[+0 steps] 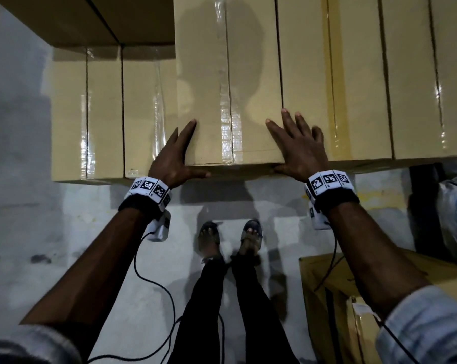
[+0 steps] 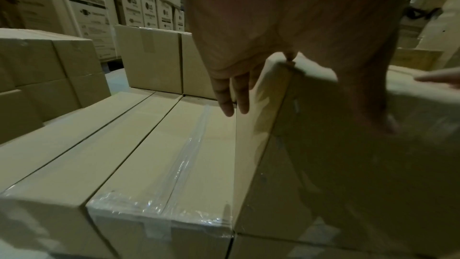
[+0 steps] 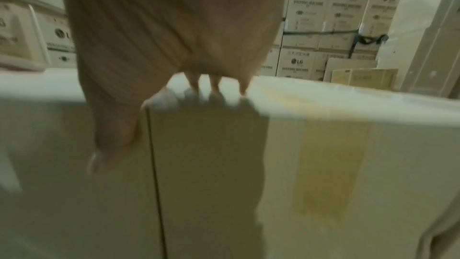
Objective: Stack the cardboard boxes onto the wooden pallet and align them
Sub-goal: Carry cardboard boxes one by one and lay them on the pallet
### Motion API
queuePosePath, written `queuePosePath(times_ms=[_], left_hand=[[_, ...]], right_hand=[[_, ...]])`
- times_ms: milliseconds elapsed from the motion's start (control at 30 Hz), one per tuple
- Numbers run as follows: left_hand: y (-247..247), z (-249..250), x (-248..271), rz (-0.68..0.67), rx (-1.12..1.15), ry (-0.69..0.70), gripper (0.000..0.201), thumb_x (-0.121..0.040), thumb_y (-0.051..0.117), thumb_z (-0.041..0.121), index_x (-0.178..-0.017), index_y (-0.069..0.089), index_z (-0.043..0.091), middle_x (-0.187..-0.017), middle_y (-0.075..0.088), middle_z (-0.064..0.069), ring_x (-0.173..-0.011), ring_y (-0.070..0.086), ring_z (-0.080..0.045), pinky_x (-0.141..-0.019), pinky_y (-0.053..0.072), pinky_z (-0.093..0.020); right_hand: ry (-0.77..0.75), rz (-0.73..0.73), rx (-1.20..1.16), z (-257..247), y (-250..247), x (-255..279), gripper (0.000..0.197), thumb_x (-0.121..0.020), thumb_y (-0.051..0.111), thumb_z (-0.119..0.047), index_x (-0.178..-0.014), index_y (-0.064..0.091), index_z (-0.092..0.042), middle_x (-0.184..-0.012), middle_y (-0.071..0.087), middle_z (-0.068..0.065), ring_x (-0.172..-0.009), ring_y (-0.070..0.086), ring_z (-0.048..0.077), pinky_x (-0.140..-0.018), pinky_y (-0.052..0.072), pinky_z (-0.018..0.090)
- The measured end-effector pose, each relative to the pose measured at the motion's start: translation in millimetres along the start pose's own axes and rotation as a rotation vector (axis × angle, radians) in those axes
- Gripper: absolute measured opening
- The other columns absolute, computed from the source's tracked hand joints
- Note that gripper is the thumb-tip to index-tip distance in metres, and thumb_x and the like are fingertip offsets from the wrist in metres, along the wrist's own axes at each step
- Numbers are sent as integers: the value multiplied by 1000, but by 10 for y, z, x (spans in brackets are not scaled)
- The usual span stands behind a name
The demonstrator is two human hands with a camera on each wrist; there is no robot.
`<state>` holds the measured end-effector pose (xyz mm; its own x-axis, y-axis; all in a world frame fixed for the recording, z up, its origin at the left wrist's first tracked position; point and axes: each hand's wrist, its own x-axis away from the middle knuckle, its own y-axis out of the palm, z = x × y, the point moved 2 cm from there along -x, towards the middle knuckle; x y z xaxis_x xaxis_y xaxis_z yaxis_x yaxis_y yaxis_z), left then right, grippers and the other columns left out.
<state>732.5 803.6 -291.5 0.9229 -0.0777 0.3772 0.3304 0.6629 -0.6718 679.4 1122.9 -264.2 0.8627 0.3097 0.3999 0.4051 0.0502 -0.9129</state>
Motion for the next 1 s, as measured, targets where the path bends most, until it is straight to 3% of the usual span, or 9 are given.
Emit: queuePosePath(times_ms=[133,233,300,400,500,633,767,900,1000], left_hand=[[-220,155,445,103,37,-100,118,-71,93,43,-163,19,37,-170,24,-2,-158,17,-24,-125,24,-43],[-449,335,904,134,66,-198,101,-73,89,52,-157,37,33,-163,36,-11,-147,40,-33,-120,37,-49],[-641,524,1217,137,95,-226,92,-71,87,60,-149,49,31,-156,46,-10,-136,51,-33,-111,47,-52],[-905,818,1629,150,109,-224,73,-79,87,45,-143,58,25,-148,55,-7,-131,56,-28,-109,48,-45],[-1130,991,1937,176,120,-199,63,-82,86,40,-139,62,26,-142,61,-4,-123,61,-23,-98,51,-36],[-1428,1049,2210,251,193,-183,57,-82,86,38,-134,66,27,-134,66,-1,-111,63,-17,-89,52,-31],[-1708,863,2387,289,239,-196,54,-82,84,47,-132,66,34,-128,68,4,-108,65,-12,-84,49,-28],[-2094,500,2598,343,277,-179,62,-73,75,68,-128,65,40,-123,69,6,-108,66,-12,-82,48,-26],[-2474,86,2749,413,273,-162,73,-69,64,77,-129,67,36,-118,71,8,-104,68,-9,-81,49,-26]], right_hand=[[56,0,-139,-74,-389,351,118,-76,82,-61,-161,0,-48,-174,-5,-4,-159,8,30,-121,18,64],[60,19,-252,-163,-671,747,109,-81,77,-61,-162,7,-45,-174,1,-4,-158,15,28,-121,18,61],[38,22,-309,-255,-877,1032,103,-84,77,-57,-163,12,-43,-174,5,-2,-157,18,28,-122,18,61],[-37,49,-387,-420,-1130,1396,96,-85,76,-55,-161,19,-43,-173,12,-1,-154,25,28,-121,23,60],[-97,60,-426,-628,-1346,1567,91,-86,76,-53,-161,24,-41,-172,16,-1,-152,30,29,-120,27,58],[-204,49,-451,-1016,-1628,1502,85,-88,75,-51,-160,30,-38,-171,19,-3,-153,29,26,-120,32,53],[-330,48,-434,-1505,-1868,1295,80,-89,74,-51,-157,33,-40,-170,22,-4,-152,32,23,-117,37,48],[-427,34,-401,-2180,-2018,1057,78,-91,72,-52,-157,33,-41,-170,22,-6,-152,31,20,-117,37,46],[-493,24,-364,-2863,-2062,868,76,-90,72,-52,-155,35,-41,-169,23,-8,-151,32,19,-116,39,46]])
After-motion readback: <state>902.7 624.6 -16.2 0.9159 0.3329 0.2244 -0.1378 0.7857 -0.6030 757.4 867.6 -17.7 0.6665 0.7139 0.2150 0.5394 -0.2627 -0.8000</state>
